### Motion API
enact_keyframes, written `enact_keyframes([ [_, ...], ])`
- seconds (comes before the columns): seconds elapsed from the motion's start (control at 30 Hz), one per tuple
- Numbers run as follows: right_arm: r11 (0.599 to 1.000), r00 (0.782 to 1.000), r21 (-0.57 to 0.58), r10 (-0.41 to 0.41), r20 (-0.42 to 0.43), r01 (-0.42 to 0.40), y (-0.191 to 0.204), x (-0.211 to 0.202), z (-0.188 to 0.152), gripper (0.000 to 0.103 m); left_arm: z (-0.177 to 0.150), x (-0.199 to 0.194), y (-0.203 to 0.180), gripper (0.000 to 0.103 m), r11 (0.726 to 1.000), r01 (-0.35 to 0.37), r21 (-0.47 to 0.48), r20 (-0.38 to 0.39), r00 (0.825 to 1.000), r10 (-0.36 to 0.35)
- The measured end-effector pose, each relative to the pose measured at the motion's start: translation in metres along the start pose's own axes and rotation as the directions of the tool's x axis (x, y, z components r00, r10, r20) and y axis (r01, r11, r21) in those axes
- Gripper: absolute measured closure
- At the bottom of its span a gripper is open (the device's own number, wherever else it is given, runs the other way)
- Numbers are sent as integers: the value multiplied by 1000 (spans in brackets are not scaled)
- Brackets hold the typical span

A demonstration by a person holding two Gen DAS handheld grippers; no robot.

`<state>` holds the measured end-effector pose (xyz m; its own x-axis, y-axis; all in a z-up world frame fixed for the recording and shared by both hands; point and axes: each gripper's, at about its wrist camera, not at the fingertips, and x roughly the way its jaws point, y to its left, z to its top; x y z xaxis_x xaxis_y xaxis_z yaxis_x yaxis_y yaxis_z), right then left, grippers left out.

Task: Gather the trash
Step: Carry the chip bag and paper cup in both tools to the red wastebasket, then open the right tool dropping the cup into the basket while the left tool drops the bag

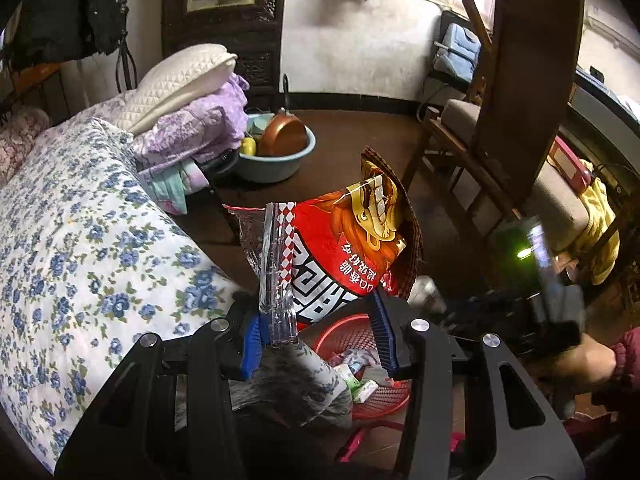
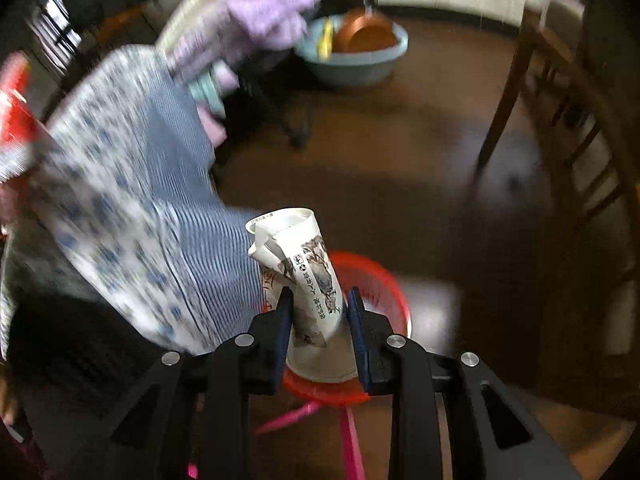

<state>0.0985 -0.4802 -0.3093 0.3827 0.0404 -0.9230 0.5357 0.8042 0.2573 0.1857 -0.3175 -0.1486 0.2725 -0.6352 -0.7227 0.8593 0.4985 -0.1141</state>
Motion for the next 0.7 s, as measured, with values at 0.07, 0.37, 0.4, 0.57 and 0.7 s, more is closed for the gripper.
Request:
enact_keyframes([
  [0.07, 1000, 998, 26, -5, -65, 7, -5, 11, -5, 65, 0, 3, -4, 57, 1000, 4, 15, -14, 1000, -4],
  [0.37, 989, 956, 110, -128, 263, 102, -7, -63, 3, 50, -2, 39, -39, 57, 985, -44, 168, -165, 984, 72],
  [0.4, 989, 948, 100, -135, 287, 111, -5, -68, 4, 50, -3, 43, -42, 57, 982, -42, 183, -182, 980, 75],
  [0.57, 983, 906, 44, -182, 382, 178, 10, -90, 5, 50, -5, 64, -50, 56, 977, 9, 214, -289, 956, 55],
  [0.7, 983, 897, 71, -183, 402, 169, 5, -101, 8, 50, -6, 72, -59, 50, 969, 29, 244, -323, 945, 53],
])
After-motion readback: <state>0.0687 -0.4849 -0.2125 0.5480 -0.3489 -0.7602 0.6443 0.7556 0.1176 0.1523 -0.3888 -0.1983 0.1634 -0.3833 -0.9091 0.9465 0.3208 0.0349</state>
